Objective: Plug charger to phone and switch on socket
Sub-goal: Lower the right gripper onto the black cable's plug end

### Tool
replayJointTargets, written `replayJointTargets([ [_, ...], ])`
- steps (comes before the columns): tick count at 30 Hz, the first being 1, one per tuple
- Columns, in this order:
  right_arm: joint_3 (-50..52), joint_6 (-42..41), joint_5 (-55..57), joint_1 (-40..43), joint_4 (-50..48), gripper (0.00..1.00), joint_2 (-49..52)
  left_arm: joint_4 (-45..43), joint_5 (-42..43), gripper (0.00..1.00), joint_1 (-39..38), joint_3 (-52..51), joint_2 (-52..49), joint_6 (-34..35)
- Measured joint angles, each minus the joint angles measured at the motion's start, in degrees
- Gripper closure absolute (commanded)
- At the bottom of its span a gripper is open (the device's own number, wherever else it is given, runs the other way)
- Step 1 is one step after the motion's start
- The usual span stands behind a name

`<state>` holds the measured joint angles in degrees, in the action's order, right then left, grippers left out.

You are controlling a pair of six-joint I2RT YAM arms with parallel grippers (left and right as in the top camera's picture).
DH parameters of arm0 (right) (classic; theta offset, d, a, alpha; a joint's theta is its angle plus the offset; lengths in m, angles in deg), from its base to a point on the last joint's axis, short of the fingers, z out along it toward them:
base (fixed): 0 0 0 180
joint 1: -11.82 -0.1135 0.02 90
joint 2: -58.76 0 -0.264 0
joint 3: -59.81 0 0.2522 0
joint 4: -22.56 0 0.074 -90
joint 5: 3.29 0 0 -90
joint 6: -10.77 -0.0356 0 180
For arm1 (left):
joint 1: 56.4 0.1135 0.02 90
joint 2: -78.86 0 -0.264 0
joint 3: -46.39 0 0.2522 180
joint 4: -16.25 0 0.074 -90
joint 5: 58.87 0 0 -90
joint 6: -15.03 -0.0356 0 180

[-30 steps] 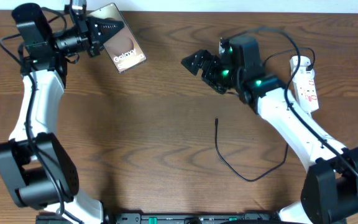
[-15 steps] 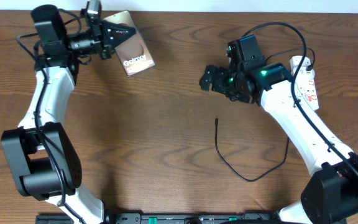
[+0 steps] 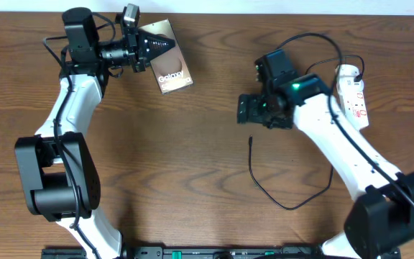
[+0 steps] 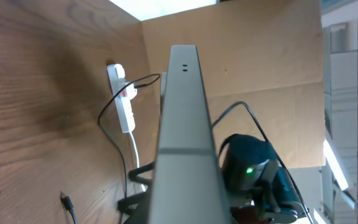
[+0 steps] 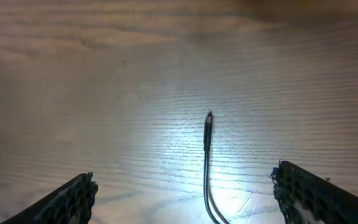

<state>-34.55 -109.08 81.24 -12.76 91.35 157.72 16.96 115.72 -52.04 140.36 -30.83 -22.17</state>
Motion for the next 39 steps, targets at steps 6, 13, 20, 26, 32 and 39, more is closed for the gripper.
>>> replayJointTargets([
  [6, 0.02, -0.59, 1.49, -4.07, -0.39, 0.12, 7.93, 0.04, 0.17, 0.93, -0.13, 0.0, 0.0, -0.59],
  [13, 0.07, -2.34, 2.23, -5.51, -0.79, 0.19, 13.44, 0.42, 0.2, 0.93, -0.13, 0.0, 0.0, -1.05],
  [20, 0.07, -4.72, 4.87, -5.51, -0.33, 0.23, 13.51, 0.44, 0.2, 0.93, -0.13, 0.0, 0.0, -2.08],
  [26, 0.39, -6.93, 6.12, -5.51, -0.17, 0.25, 13.51, 0.44, 0.2, 0.93, -0.13, 0.0, 0.0, -2.08],
  [32, 2.01, -8.55, 6.93, -5.55, 0.94, 0.27, 13.51, 1.18, 0.2, 0.93, -0.13, 0.0, 0.0, -2.1],
  [39, 5.35, -10.05, 7.02, -5.55, 0.52, 0.31, 13.51, 2.16, 0.2, 0.94, -0.13, 0.0, 0.0, -2.78],
])
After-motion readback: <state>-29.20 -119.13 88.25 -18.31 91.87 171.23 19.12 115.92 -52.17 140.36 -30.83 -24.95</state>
